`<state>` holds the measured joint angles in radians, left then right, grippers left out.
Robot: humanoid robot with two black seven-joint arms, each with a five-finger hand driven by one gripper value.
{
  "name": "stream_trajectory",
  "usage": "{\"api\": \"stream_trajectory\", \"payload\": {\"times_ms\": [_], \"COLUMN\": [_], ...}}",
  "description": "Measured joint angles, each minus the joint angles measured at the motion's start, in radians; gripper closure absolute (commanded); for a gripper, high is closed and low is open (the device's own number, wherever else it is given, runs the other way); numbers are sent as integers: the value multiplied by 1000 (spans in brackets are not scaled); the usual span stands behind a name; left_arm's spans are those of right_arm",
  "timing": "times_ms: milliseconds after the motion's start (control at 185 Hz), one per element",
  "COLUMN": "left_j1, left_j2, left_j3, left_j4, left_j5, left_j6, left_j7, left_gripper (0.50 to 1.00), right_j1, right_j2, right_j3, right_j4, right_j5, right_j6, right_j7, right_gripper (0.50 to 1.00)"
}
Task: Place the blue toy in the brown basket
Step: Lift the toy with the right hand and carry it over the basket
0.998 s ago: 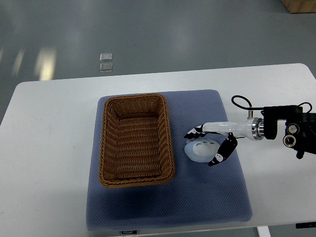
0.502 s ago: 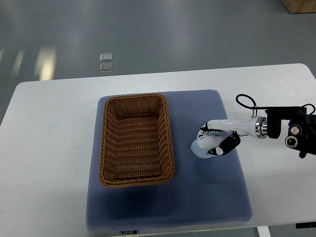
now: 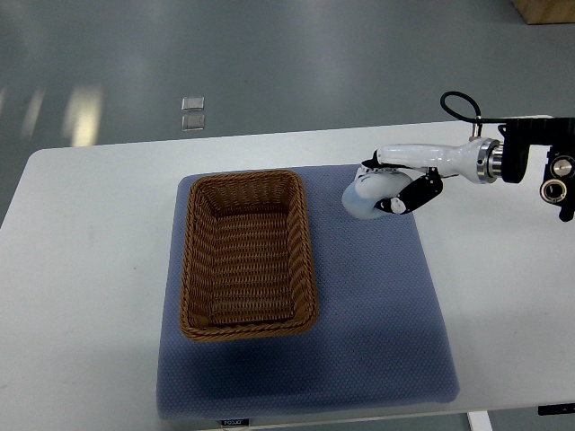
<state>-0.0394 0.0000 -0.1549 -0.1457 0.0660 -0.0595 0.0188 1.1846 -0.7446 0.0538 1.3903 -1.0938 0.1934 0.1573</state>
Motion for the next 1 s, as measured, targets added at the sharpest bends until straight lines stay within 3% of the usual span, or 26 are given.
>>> {"api": "stream_trajectory", "payload": {"times_ms": [264,523,707,858,998], "left_j1": [0,-1,-4,-5,-5], "left_j2": [0,0,0,0,0], "left_j3": [0,0,0,0,0], "left_j4": [0,-2,-13,-15,-15], "left_j5": [0,0,0,1,1], "left_j6": [0,0,0,0,0], "left_j7": [0,0,0,0,0], "left_gripper": [500,500,500,500,500], "right_j1": [129,174,156,121,82], "right_j2": [170,469,624,719,743], "right_j3": [-17,-102,-123,-169,-189], "right_j4": [-23,-252,-358,-438,-493], "right_j5": [51,52,49,44,36], "right_j6": [-3,-8,-21,-58,-82], "right_j7": [3,4,4,4,4], "right_gripper": [1000,1000,1000,1000,1000]}}
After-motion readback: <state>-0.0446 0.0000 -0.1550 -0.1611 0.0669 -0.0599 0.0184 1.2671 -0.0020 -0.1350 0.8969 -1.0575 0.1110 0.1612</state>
